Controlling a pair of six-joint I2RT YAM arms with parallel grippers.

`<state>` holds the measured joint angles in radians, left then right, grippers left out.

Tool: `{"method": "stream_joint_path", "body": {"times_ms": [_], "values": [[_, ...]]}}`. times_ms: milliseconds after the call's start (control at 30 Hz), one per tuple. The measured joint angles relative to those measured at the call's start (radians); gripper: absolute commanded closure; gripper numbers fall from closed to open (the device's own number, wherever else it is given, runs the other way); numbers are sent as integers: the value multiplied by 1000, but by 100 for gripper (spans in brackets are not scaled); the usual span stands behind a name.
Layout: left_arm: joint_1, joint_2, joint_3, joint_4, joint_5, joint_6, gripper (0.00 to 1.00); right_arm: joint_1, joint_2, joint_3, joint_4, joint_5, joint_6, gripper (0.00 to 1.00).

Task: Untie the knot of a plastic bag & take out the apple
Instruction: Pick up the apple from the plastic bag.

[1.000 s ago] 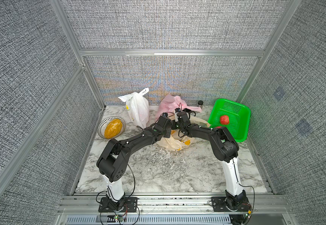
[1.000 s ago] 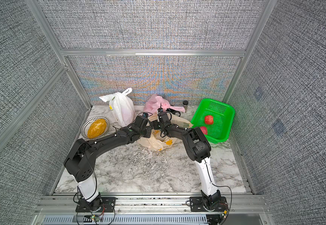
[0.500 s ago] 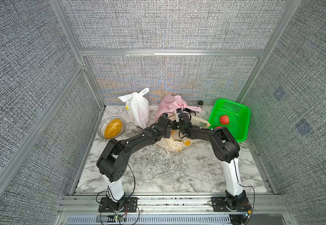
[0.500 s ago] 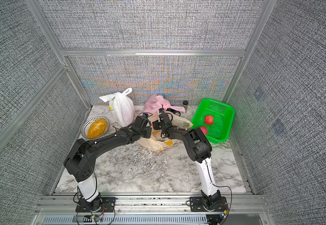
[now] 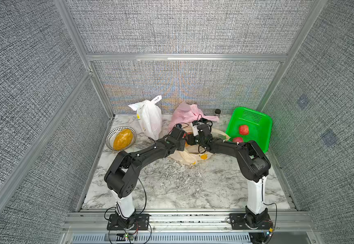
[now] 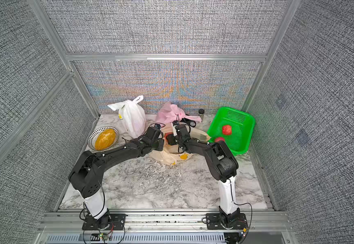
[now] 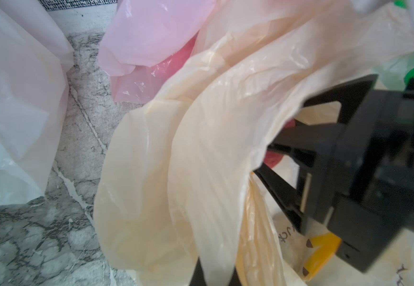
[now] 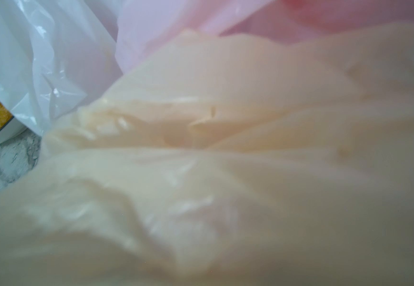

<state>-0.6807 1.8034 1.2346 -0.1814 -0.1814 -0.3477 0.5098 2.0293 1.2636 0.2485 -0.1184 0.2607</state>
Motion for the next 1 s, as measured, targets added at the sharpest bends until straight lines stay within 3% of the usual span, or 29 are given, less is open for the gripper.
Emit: {"method": "stream_joint_path", "body": {"times_ms": [600,1000], "values": [[0,-21,-44,2,-4,0,97,-42,-279,-142,-102,-198,4,62],[0,-64,-61,1,-11,3,82,-158,-419,-129,-148,-348,63,62]]}}
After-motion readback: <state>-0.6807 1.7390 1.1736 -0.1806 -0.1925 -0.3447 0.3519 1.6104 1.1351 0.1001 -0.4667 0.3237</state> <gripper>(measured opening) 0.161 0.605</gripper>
